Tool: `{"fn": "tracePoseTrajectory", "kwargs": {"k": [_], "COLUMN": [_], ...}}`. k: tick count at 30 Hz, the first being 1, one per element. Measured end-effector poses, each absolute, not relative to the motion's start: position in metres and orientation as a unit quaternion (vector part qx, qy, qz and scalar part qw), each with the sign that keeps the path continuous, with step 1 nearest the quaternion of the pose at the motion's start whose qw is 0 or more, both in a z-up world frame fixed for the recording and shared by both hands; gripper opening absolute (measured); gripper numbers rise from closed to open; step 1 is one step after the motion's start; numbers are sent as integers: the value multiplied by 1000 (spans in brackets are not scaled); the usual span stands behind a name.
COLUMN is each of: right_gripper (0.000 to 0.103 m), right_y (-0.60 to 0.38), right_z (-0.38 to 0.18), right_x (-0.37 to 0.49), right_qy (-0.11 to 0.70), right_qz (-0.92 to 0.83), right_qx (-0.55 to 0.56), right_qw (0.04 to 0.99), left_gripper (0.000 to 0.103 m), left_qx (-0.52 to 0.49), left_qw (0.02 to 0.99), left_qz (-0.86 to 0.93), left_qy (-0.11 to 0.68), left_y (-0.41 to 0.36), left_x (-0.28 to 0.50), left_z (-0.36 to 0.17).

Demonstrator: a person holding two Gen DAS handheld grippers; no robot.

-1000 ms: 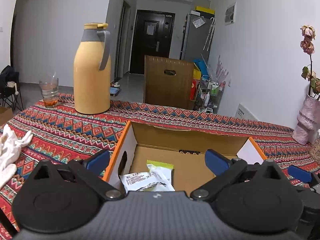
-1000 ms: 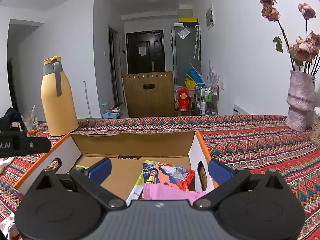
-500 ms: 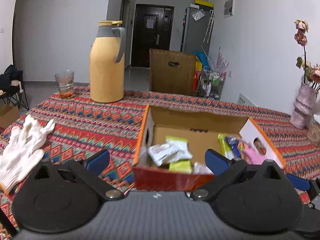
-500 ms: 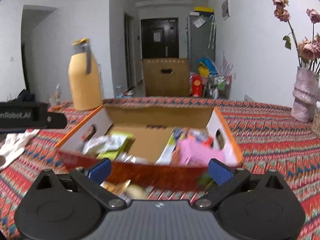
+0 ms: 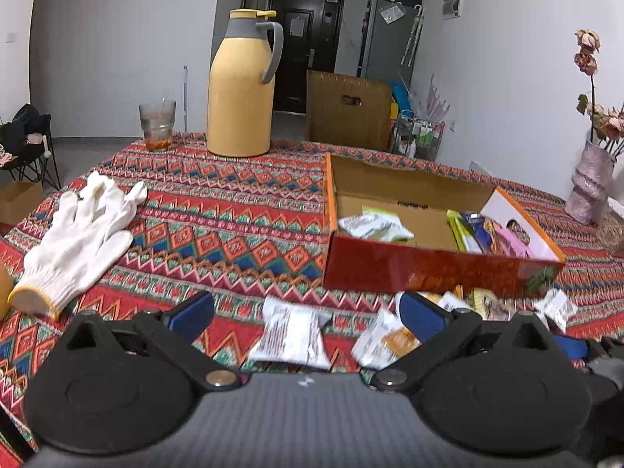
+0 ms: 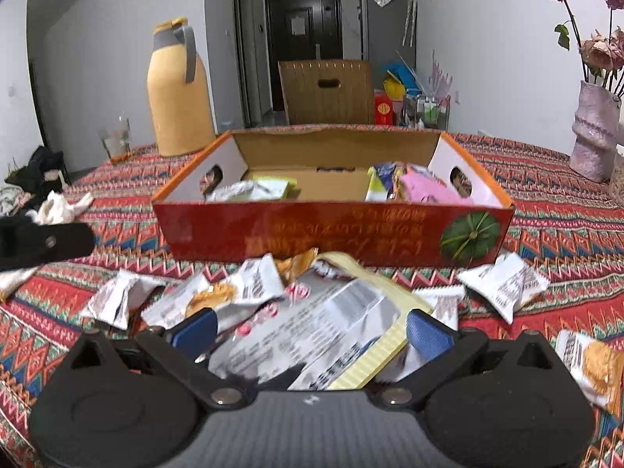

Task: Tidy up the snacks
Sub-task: 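Move both tools back over the snack pile, then grasp the silver-and-yellow bar with the right tool while the left grasps a white packet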

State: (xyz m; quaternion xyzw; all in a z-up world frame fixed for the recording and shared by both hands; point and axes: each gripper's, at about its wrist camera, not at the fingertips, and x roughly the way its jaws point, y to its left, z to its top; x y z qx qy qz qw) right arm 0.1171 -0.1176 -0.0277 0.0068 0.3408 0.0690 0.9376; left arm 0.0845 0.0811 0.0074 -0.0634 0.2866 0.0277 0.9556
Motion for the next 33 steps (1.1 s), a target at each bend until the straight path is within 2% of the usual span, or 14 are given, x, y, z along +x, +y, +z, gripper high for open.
{"fn": "tracePoseTrajectory", "kwargs": {"k": [9, 11, 15, 16, 18, 19, 22, 25, 33], "right_gripper": [101, 91, 80, 71, 61, 52, 37, 31, 31], "right_y": [-129, -134, -146, -148, -150, -151, -152, -155, -168], "right_z": [-39, -42, -43, -43, -41, -41, -40, -38, -21], "right_x": [109, 108, 108, 108, 108, 107, 104, 100, 85], "right_qy": [353, 360, 366, 367, 368, 366, 362, 354, 301], "right_qz": [43, 42, 60, 67, 81, 88, 98, 106, 114], "right_qx": [5, 10, 46, 53, 62, 63, 67, 72, 67], "right_qw": [935, 932, 928, 926, 924, 924, 925, 926, 944], "left_gripper": [103, 103, 103, 103, 103, 103, 103, 103, 103], "left_qx": [-53, -50, -50, -50, -51, -52, -56, -58, -49], "left_qw": [954, 954, 951, 951, 951, 950, 950, 948, 945], "left_qz": [17, 16, 6, 5, 3, 3, 2, 1, 14], "left_qy": [294, 296, 304, 305, 306, 306, 308, 312, 322], "left_y": [95, 96, 95, 95, 94, 94, 94, 96, 95], "left_x": [71, 71, 74, 74, 75, 76, 77, 79, 95], "left_z": [-7, -10, -17, -17, -18, -18, -18, -18, -21]}}
